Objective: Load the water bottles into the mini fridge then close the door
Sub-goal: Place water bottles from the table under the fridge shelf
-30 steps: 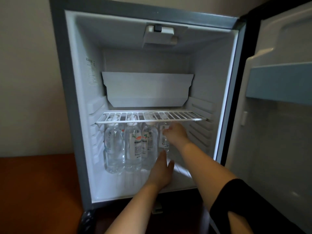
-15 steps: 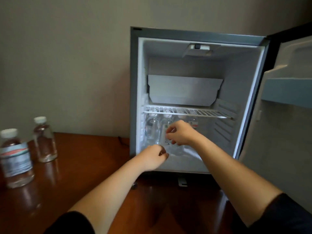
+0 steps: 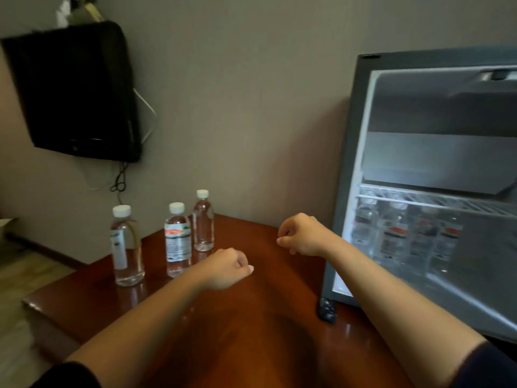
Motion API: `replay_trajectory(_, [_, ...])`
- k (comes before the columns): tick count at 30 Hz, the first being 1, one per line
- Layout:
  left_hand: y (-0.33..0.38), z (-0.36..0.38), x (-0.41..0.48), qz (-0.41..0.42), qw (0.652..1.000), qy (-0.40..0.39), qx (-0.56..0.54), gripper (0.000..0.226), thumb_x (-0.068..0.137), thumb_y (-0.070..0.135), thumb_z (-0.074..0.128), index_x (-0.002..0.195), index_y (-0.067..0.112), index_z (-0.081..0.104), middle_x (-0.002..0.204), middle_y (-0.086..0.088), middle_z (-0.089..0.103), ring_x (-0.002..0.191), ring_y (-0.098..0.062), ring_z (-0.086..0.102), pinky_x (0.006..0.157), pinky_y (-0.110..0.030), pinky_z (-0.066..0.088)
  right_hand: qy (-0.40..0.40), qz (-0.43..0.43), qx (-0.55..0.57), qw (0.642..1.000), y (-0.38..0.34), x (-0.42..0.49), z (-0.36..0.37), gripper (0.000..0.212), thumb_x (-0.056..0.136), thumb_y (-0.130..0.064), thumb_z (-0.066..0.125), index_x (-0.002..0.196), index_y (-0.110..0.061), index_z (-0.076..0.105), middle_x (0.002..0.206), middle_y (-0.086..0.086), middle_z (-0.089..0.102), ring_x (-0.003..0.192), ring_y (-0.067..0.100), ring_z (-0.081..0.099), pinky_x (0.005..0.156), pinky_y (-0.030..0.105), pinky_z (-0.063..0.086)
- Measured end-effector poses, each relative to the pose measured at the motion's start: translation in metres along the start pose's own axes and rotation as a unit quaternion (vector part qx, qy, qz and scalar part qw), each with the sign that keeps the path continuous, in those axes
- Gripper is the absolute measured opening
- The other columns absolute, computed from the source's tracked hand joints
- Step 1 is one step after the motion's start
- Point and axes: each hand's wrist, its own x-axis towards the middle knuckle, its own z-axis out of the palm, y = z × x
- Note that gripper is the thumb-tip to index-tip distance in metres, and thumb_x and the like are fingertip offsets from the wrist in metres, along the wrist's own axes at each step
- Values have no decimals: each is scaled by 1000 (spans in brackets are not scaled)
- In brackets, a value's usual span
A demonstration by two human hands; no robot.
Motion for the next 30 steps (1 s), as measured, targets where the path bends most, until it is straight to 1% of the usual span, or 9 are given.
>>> replay_trajectory(3, [-40,-16,-5,-41,998,45,-32,25,93,37,52,100,15,63,94,-4,64,92,-17,61,81,-29,49,-24,-20,7,999,-23,23,22,4,84,-30,65,85,-26,66,96,6,68,97,26,66,90,37,53])
replay_trajectory(8, [-98,-31,-6,-124,986,88,-70,17,90,35,57,91,18,60,93,-1,62,86,-13,59,68,-22,45,-50,-47,10,998,-61,62,61,21,84,-32,67,101,-19,68,112,5,67,104,24,63,92,37,51])
replay_trajectory(11, [-118,-34,-5,-151,978,103,-96,33,90,32,59,115,11,58,113,-9,62,95,-16,57,80,-26,44,-47,-80,23,995,-85,84,81,32,84,-30,68,111,-15,63,117,8,65,110,26,60,95,37,48])
replay_trajectory(16, [-146,-28,18,-175,944,166,-224,75,84,23,68,143,6,25,141,-14,45,125,-29,48,96,-35,41,-20,-121,69,990,-121,117,108,59,86,-26,64,139,-13,41,132,13,55,120,32,53,100,39,45])
replay_trajectory(18, [-155,-25,31,-147,935,188,-262,84,79,20,73,144,12,21,139,-12,47,124,-29,50,100,-41,44,-4,-146,81,986,-131,127,116,59,87,-23,63,139,-11,38,136,13,52,123,32,50,100,38,43])
replay_trajectory(22, [-167,-14,55,-91,919,239,-300,83,72,19,78,137,24,28,124,-3,55,113,-23,57,90,-38,51,12,-173,118,978,-146,141,129,56,89,-20,62,138,-9,38,132,16,53,121,32,51,100,38,42])
replay_trajectory(25, [-171,-6,67,-89,915,251,-304,86,72,27,79,139,19,26,119,-2,57,108,-21,59,90,-39,51,0,-174,154,973,-148,148,140,50,91,-21,59,136,-15,39,124,16,57,112,32,55,93,36,44])
replay_trajectory(28, [-173,-1,70,-101,904,267,-319,69,70,30,80,124,18,40,104,2,62,98,-20,63,82,-36,53,2,-172,182,968,-147,153,147,40,92,-20,56,129,-18,40,116,17,58,105,32,57,88,38,45])
replay_trajectory(30, [-176,1,68,-101,903,265,-323,56,74,30,77,117,25,41,98,9,61,94,-15,63,75,-29,51,2,-178,191,965,-145,153,148,40,92,-20,57,128,-18,40,114,16,59,102,31,57,88,38,45])
